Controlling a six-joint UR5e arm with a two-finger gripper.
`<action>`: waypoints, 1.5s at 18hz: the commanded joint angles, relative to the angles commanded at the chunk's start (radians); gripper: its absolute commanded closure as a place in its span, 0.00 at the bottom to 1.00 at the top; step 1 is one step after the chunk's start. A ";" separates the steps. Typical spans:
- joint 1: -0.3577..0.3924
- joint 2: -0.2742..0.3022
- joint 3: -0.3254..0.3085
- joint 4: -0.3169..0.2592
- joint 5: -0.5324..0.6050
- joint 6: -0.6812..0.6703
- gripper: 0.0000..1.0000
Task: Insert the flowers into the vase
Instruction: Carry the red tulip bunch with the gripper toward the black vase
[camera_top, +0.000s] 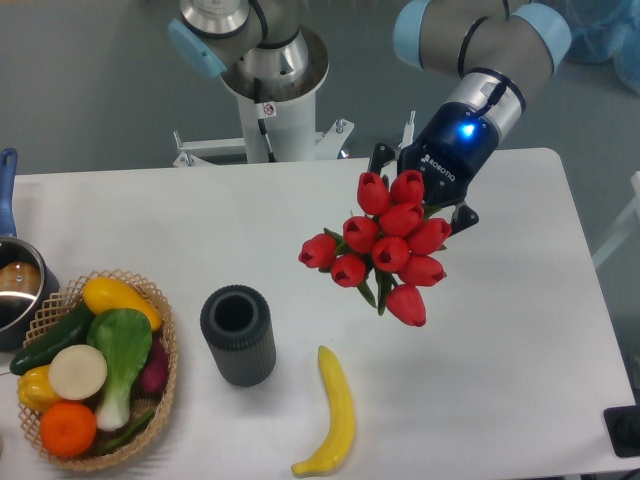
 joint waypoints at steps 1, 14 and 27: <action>-0.005 0.003 -0.003 0.000 0.000 0.000 0.62; -0.072 -0.009 0.005 0.021 -0.041 0.014 0.62; -0.130 -0.100 0.003 0.051 -0.263 0.207 0.63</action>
